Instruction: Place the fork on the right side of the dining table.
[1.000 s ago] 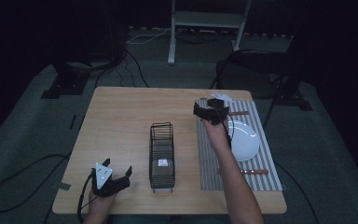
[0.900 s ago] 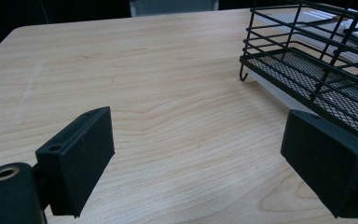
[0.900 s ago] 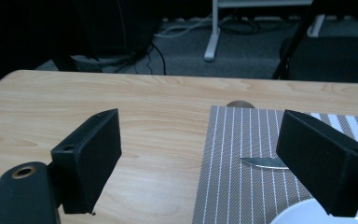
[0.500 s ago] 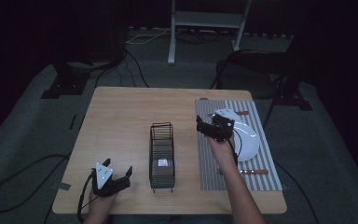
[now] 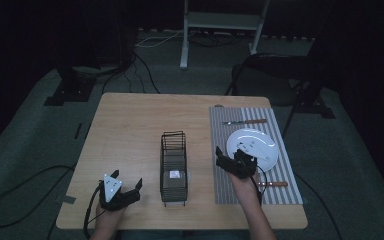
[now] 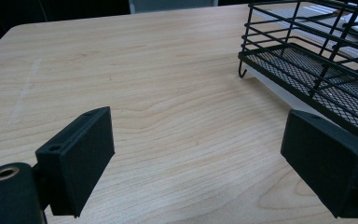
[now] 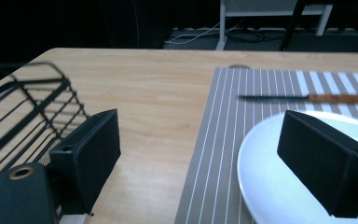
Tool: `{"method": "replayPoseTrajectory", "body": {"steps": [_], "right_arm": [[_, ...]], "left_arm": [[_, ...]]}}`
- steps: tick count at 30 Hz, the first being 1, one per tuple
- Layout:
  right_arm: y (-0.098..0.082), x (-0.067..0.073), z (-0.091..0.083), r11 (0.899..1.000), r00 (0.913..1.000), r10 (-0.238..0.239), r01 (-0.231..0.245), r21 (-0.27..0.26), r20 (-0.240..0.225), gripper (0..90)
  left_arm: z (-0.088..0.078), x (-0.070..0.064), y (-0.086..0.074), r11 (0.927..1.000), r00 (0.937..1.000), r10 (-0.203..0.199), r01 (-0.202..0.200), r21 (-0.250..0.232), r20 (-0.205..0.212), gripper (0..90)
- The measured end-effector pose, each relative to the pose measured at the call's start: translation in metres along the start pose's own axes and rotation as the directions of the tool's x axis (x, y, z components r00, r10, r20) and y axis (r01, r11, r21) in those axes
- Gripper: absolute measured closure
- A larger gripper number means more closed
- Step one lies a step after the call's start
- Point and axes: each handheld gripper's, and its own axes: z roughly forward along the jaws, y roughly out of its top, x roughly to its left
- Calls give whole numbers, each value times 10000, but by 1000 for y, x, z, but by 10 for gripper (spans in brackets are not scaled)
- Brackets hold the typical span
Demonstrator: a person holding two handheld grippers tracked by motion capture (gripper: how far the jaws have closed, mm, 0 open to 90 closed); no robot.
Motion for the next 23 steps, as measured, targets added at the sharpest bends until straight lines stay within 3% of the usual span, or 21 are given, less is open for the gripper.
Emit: {"method": "replayPoseTrajectory", "body": {"steps": [8,10,14,16,23], "right_arm": [[-30,-4,-21,9996,9998,207,-208,164,47,124],[-45,-1,-27,9997,9999,103,-105,240,101,124],[-63,3,-31,9989,9997,-177,171,440,137,124],[-76,6,-31,9988,9999,-80,74,488,125,124],[-105,14,-27,9917,9996,-261,270,1260,-83,124]], "left_arm": [[0,0,0,10000,10000,37,-37,72,-33,95],[1,-1,0,10000,10000,32,-32,85,-41,95],[1,0,0,9999,10000,47,-46,110,-50,95],[1,-1,1,9999,10000,60,-59,111,-53,95],[1,0,1,9999,10000,-19,20,162,-38,95]]}}
